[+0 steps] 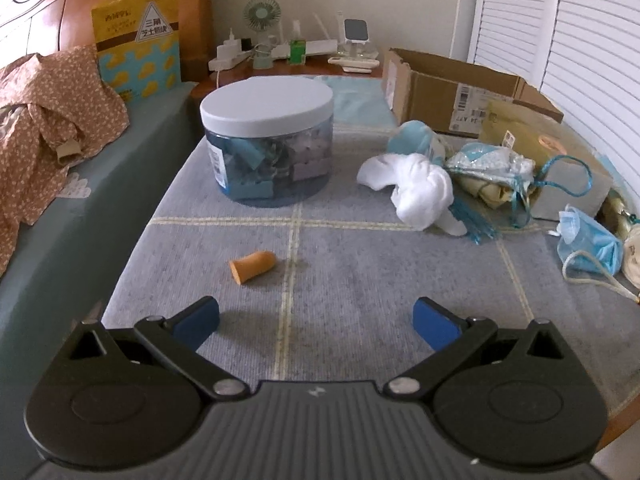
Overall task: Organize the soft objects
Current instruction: 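Move the right gripper to the beige drawstring pouch and close on it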
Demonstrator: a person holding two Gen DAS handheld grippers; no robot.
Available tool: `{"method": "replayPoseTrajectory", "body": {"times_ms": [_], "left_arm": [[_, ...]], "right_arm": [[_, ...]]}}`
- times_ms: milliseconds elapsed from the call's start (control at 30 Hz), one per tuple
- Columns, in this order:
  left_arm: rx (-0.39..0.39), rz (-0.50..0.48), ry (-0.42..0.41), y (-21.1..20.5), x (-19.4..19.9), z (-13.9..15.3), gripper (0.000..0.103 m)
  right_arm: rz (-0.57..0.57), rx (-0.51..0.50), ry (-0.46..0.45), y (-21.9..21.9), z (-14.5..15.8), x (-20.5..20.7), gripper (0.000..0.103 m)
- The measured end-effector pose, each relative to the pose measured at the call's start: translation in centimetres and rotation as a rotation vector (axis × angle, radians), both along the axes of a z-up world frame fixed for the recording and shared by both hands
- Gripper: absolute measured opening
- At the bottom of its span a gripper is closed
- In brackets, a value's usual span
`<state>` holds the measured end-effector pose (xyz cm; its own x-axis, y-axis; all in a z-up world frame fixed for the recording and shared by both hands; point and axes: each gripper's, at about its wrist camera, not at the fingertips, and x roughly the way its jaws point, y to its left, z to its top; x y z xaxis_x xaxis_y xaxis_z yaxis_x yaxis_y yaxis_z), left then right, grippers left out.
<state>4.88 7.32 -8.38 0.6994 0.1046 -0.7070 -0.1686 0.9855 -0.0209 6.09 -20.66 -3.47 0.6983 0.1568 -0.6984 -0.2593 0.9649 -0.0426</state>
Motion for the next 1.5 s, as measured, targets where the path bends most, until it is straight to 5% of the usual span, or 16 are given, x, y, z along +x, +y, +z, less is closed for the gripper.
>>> {"method": "replayPoseTrajectory", "body": {"times_ms": [467,667,767,900,1200,1500], "left_arm": [[0.0,0.011,-0.034,0.0,-0.3,-0.3,0.103],[-0.025,0.098,-0.056,0.6,0.0,0.4,0.099],[-0.012,0.138,-0.083,0.9,0.0,0.7,0.086],[-0.02,0.168,-0.07,1.3,0.4,0.6,0.053],[-0.024,0.158,-0.073,1.1,1.2,0.5,0.044],[-0.011,0.126,-0.086,1.5,1.8,0.4,0.024]], "right_arm": [[-0.047,0.018,0.078,-2.5,-3.0,1.1,0.103],[-0.036,0.02,0.094,-2.5,-3.7,1.3,0.103],[-0.027,0.0,0.086,-2.2,-3.7,1.1,0.103],[-0.011,-0.032,0.072,-1.9,-4.0,0.9,0.103],[-0.01,-0.025,0.073,-1.9,-4.0,1.2,0.103],[-0.011,-0.026,0.074,-1.8,-4.0,1.2,0.103]]}}
